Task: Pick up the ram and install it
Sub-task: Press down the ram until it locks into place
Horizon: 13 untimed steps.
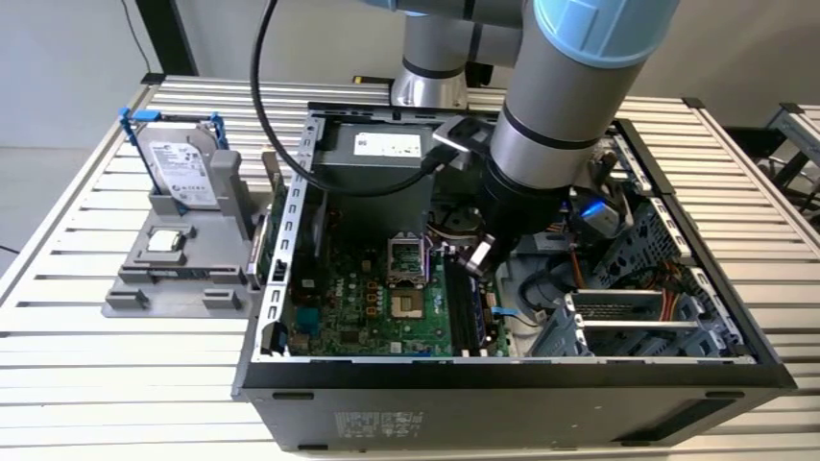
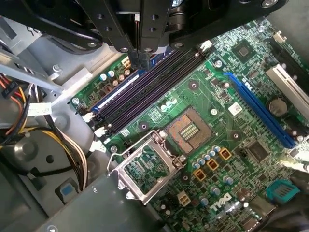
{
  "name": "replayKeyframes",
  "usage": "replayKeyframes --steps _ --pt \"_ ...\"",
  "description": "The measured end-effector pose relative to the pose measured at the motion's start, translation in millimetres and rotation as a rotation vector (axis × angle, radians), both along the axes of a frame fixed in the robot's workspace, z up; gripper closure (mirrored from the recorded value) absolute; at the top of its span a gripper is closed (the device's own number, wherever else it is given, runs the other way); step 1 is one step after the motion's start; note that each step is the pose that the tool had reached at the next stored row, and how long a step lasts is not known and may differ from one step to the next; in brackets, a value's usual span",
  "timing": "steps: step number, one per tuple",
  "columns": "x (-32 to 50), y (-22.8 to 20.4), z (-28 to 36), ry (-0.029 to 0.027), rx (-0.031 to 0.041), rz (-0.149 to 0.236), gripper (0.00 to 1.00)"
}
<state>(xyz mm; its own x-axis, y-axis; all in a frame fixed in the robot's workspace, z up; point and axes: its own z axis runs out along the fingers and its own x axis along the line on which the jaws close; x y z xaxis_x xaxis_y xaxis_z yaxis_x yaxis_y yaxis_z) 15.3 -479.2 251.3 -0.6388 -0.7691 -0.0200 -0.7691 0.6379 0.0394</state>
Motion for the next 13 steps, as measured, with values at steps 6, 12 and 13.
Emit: replayKeyframes --steps 6,12,13 --pt "0.0 0.0 0.1 -0.0033 0.0054 0.085 1.0" --pt "0.0 0.0 0.0 -0.0123 0.0084 0.177 1.0" --pt "0.1 0.0 0.0 -0.0141 0.0085 0.192 1.0"
